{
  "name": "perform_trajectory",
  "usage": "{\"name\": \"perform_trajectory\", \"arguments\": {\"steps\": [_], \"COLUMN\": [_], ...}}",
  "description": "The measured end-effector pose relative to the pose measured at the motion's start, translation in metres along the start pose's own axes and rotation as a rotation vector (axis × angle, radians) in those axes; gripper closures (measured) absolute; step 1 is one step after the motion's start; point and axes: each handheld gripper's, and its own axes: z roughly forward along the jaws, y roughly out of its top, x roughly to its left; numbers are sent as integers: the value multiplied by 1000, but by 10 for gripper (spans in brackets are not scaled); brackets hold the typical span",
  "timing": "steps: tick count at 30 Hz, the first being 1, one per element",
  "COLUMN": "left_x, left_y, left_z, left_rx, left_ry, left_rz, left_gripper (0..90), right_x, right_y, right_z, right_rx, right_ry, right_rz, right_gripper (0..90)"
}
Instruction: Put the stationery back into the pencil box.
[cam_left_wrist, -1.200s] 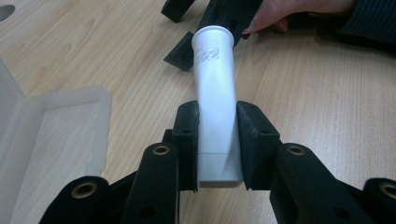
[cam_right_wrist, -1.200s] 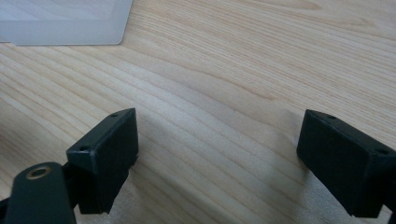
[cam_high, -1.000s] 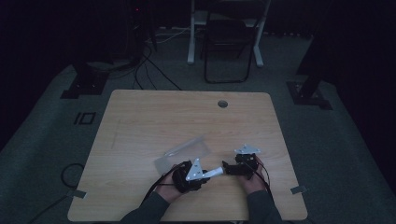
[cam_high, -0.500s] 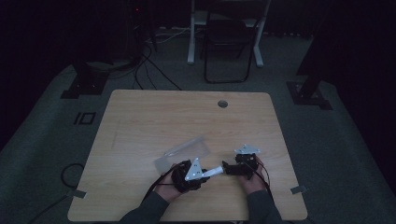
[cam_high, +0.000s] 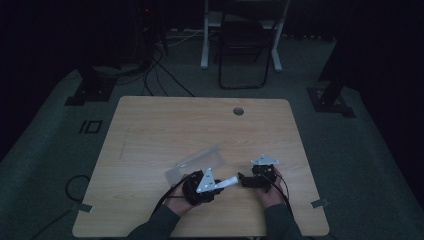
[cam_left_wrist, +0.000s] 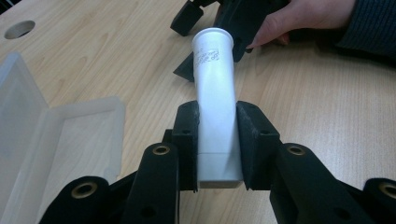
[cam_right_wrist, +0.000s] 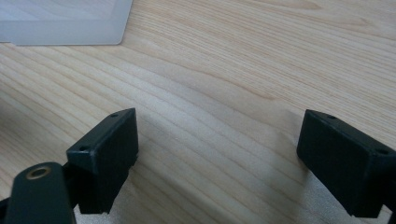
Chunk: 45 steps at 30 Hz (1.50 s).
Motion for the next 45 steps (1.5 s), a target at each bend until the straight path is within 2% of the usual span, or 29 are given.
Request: {"name": "perform_trajectory", "arguments": {"steps": [45], "left_x": [12], "left_y": [-1], "left_z": [-12], "left_rx": [-22], "left_ry": [51], "left_rz": [-32], "left_gripper": [711], "right_x": [0], "right_y": [0], "right_z": [0], "right_rx": [0], "right_ry": [0], "right_rz": [1], "right_gripper": [124]}}
